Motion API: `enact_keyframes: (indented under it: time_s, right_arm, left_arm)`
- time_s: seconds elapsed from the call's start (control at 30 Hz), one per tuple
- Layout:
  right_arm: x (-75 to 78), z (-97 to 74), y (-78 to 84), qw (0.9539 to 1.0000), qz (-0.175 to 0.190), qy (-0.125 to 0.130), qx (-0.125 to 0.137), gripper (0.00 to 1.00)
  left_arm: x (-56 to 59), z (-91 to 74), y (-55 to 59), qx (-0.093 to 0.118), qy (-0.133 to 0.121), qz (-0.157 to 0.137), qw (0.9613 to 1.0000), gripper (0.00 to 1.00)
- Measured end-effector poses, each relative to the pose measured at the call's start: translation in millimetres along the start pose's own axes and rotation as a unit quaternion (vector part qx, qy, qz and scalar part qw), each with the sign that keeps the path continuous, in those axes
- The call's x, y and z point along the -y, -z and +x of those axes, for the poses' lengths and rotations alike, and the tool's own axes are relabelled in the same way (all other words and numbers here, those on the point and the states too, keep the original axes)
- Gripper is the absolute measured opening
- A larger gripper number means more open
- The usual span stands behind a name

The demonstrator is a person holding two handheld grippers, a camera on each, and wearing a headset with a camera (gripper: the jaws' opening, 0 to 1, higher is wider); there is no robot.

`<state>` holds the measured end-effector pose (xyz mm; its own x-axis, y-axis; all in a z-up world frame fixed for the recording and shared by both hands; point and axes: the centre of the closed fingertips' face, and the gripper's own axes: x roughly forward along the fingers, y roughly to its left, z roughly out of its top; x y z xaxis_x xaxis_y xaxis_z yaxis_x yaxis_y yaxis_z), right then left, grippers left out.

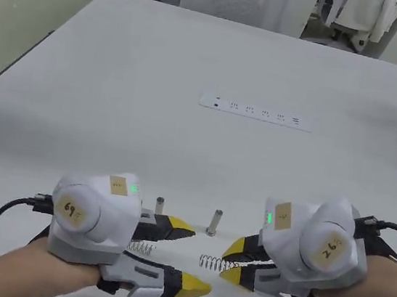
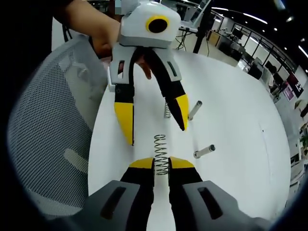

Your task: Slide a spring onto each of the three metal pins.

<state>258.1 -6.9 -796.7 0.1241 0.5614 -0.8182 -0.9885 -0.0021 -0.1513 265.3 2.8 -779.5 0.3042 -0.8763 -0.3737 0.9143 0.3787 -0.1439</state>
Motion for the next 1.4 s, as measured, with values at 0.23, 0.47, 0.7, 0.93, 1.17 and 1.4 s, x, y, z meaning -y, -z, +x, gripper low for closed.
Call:
enact_keyframes:
  time_s: [0.23,0.47,0.7,0.93,1.17,1.4]
  right_arm:
    - [-1.0,-2.2,-2.1,1.0000,-0.002,-0.001,0.003,0.08]
    - [-2.0,-4.5,-1.9,1.0000,-0.003,-0.002,0.004,0.08]
    - [-4.1,-6.1,-2.7,1.0000,-0.006,-0.005,0.005,0.08]
    - [-4.6,-6.9,-4.9,0.9999,-0.005,-0.004,0.010,0.08]
    - [-4.8,-8.3,-6.4,0.9999,-0.006,-0.003,0.014,0.08]
    - [-5.1,-8.4,-8.4,0.9998,-0.011,-0.002,0.015,0.08]
  left_arm:
    - [-0.1,9.1,2.5,-0.004,0.008,0.005,0.9999,0.26]
    - [5.6,13.7,-0.9,0.003,0.017,0.005,0.9998,0.20]
    - [9.1,13.7,-3.0,0.011,0.021,0.004,0.9997,0.13]
    - [11.1,12.6,-3.0,0.010,0.023,0.011,0.9996,0.07]
    - [12.6,10.8,-5.3,0.012,0.028,0.023,0.9993,0.04]
    - [15.4,7.8,-6.4,0.007,0.046,0.038,0.9982,0.02]
